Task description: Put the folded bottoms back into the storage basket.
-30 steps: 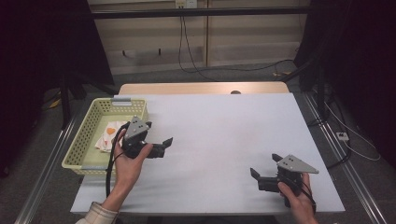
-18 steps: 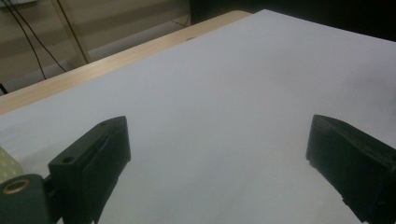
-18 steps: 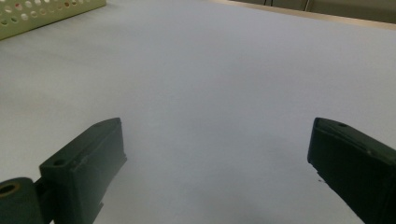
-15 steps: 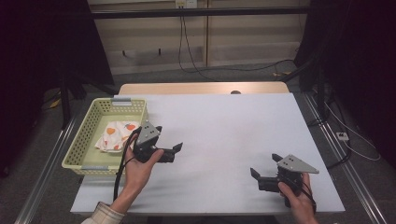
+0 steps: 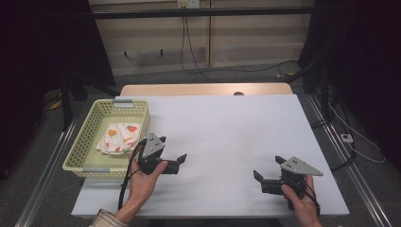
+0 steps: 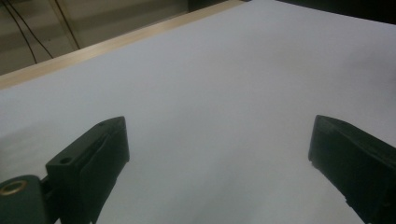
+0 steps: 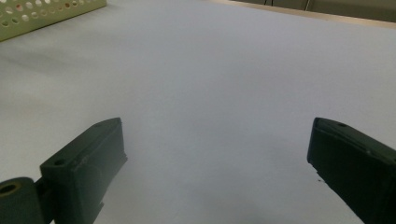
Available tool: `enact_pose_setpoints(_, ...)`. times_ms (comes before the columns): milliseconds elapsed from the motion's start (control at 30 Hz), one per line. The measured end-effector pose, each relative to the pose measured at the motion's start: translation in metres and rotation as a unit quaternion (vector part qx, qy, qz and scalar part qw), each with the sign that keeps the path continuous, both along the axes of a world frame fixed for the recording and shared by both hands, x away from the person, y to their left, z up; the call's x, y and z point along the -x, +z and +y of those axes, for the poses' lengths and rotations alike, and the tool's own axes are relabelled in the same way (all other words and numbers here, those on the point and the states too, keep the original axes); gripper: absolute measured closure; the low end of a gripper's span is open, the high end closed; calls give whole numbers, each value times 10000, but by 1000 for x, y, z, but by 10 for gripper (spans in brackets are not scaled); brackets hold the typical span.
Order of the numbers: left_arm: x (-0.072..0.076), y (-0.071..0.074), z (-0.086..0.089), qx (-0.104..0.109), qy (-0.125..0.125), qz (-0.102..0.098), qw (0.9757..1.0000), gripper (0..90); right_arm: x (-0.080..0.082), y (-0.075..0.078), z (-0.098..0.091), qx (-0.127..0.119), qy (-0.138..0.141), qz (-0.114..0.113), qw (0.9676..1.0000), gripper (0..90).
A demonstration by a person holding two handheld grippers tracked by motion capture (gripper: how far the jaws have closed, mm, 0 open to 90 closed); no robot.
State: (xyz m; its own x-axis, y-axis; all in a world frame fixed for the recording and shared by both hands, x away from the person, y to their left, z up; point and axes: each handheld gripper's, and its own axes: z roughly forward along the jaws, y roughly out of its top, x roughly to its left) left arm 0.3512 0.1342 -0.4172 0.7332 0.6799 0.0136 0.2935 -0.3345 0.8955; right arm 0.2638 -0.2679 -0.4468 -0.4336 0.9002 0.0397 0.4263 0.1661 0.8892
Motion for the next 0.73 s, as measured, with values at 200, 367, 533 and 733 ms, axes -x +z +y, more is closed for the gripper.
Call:
enact_pose_setpoints(200,4,-8,0,27,-38,-18,10000,46,0,-1,2,28,27,3,10000,41)
enact_pose_setpoints(367,11,-18,-2,42,-126,-112,9998,49,1,0,2,16,43,-16,10000,41)
enact_pose_setpoints(533,13,-22,-1,203,-97,-20,9997,48,2,1,-1,-12,3,-48,10000,41)
enact_pose_setpoints(733,9,-25,-1,200,-105,214,9995,46,2,1,-3,-35,-23,-34,10000,40)
